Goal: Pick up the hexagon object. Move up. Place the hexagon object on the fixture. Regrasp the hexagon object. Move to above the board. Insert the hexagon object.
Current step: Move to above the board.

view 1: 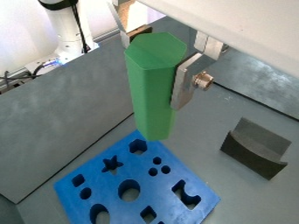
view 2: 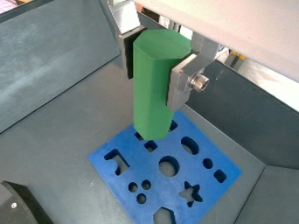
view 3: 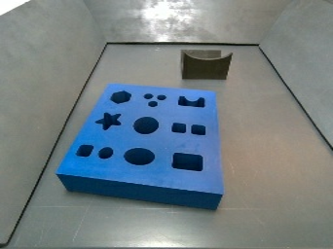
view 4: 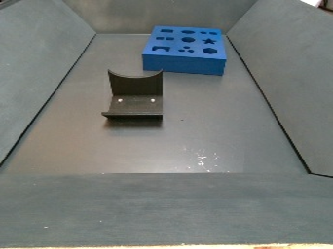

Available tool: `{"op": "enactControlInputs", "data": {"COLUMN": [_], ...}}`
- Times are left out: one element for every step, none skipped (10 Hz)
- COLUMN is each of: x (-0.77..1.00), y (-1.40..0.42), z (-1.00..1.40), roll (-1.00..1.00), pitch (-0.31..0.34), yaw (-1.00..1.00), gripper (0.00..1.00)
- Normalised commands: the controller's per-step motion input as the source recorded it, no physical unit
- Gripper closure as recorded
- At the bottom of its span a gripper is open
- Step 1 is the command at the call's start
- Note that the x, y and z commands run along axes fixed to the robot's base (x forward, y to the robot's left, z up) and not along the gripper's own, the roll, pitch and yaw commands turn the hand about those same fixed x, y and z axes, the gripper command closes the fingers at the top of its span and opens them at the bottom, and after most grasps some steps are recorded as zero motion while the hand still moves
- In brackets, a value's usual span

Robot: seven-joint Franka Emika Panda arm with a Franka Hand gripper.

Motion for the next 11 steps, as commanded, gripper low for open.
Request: {"op": "enactControlInputs", "data": {"x": [-0.17, -0.17, -0.17, -0.17, -0.17, -0.17, -0.17, -0.17, -0.17, -0.17, -0.17], "y": [0.07, 0.07, 0.07, 0.07, 0.07, 0.07, 0.07, 0.07, 0.07, 0.07, 0.07], "z": [0.02, 0.02, 0.02, 0.02, 0.02, 0.02, 0.02, 0.02, 0.02, 0.02, 0.02], "roll": [-0.15, -0.15, -0.15, -0.15, -0.15, -0.15, -0.15, -0.15, -0.15, -0.15, -0.15], "pitch": [-0.204, -0.203, -0.203, -0.203, -0.203, -0.203, -0.203, -0.203, -0.203, -0.203, -0.203], "yaw": [0.0, 0.0, 0.0, 0.0, 0.0, 0.0, 0.0, 0.0, 0.0, 0.0, 0.0], "gripper": [1.0, 1.0, 1.0, 1.0, 1.0, 1.0, 1.0, 1.0, 1.0, 1.0, 1.0]}}
